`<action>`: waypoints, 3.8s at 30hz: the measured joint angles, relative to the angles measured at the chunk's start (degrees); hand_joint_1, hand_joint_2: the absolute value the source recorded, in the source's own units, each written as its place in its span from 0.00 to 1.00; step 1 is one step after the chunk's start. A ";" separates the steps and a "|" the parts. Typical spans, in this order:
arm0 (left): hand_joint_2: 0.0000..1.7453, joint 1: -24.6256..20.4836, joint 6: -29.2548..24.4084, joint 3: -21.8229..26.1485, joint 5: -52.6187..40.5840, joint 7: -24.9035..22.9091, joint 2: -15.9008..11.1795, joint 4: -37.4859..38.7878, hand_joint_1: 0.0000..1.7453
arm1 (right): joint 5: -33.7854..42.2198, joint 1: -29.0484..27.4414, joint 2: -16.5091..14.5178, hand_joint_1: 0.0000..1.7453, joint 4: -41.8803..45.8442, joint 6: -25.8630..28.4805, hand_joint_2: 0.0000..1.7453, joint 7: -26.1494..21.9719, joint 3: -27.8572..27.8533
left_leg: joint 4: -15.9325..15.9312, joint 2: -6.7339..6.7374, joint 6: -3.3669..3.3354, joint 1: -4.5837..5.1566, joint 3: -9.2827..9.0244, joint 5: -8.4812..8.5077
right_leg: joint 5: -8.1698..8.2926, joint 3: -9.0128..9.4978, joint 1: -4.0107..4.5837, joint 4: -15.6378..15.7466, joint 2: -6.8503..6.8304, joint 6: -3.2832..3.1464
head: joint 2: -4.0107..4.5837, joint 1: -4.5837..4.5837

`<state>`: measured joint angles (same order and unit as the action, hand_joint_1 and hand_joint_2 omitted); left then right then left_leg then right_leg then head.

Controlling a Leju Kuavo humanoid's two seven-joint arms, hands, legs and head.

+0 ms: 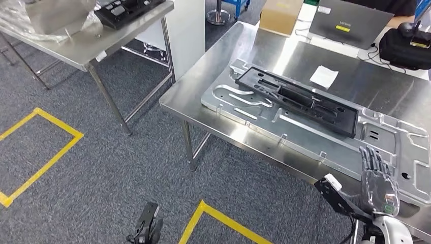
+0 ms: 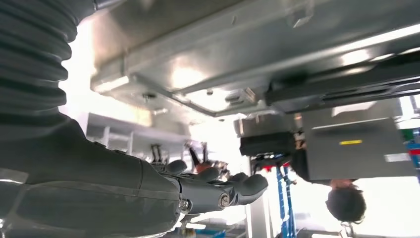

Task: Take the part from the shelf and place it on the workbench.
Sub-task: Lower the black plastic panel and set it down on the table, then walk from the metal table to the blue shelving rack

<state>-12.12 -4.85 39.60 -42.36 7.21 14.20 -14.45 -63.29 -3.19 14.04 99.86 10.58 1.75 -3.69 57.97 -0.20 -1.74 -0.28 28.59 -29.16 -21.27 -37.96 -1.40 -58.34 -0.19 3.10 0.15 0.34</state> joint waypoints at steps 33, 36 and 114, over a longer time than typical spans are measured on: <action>0.00 0.52 -0.49 -1.84 -0.45 -0.09 1.03 -0.01 0.00 | 35.46 -8.05 -9.91 0.00 -3.92 -13.33 0.00 -13.34 8.58 | -0.22 0.50 -0.52 -0.48 1.56 0.69 | -5.93 -2.07 0.02 -4.18 -0.31 0.27 | 0.01 0.40; 0.00 0.60 -0.63 -1.92 -0.75 -0.20 1.08 -0.01 0.00 | 34.16 -8.24 -10.13 0.00 -4.43 -12.23 0.00 -13.43 8.67 | -0.03 0.56 -0.89 -0.05 4.62 3.01 | -12.56 -3.31 0.22 -14.00 -0.04 0.10 | 0.01 0.62; 0.00 1.21 1.56 -7.42 -5.73 -3.35 1.01 -0.08 0.00 | 38.46 -9.21 -22.33 0.00 -22.91 -8.26 0.00 -19.52 13.80 | 15.15 0.78 2.36 -0.26 10.23 -4.67 | -5.33 5.90 1.08 1.32 1.05 -3.64 | 0.01 0.45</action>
<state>-10.90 -3.29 32.18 -48.09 3.86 15.20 -14.53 -24.83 -12.40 -8.28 76.96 2.33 -17.77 10.11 73.13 0.59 0.63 -0.55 38.82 -33.83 -26.60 -32.06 -0.32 -57.02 0.86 -0.54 0.15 0.79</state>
